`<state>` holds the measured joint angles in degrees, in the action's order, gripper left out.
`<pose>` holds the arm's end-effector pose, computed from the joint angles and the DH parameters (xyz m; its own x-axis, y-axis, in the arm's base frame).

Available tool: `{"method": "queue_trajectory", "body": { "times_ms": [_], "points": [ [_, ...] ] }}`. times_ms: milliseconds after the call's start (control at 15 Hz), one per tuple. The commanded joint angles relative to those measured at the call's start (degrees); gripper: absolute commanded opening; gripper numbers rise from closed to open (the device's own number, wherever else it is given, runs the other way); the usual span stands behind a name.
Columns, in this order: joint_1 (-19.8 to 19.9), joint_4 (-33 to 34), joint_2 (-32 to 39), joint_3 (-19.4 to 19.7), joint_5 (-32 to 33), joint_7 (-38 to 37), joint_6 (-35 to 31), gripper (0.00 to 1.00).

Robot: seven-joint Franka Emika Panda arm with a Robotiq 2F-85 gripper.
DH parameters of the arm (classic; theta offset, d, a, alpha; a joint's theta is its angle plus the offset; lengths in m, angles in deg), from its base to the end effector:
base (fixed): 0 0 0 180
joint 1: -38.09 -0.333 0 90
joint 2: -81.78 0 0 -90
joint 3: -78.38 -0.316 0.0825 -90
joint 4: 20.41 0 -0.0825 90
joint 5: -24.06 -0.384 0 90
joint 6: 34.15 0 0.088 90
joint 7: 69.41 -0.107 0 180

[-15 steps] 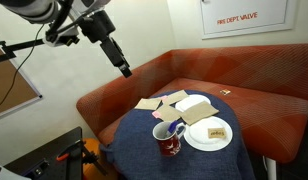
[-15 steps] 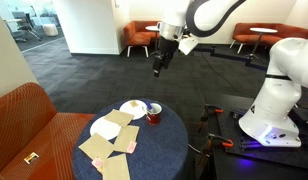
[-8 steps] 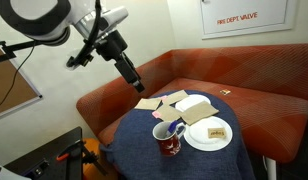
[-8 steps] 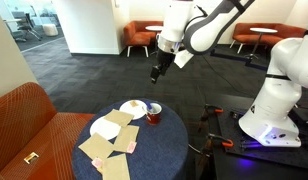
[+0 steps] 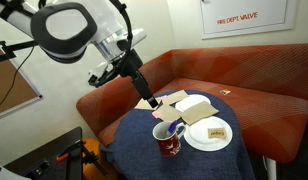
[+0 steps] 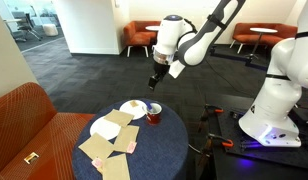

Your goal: Remove the marker from the cup and put it on the table

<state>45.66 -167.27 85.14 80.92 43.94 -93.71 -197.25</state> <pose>0.4659 -0.0649 0.2650 0.9341 -0.2577 0.2471 -0.2839 -0.9558 0.0764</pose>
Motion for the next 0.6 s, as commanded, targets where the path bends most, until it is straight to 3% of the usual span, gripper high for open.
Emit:
{"method": "queue_trajectory", "body": {
  "times_ms": [0, 533],
  "points": [
    [-2.72, 3.82, 5.66, 3.9, 4.03, -4.23, -2.68, 1.0],
    [-8.15, 8.88, 15.91, 7.72, -4.28, -0.06, -7.67, 1.0]
  ]
}}
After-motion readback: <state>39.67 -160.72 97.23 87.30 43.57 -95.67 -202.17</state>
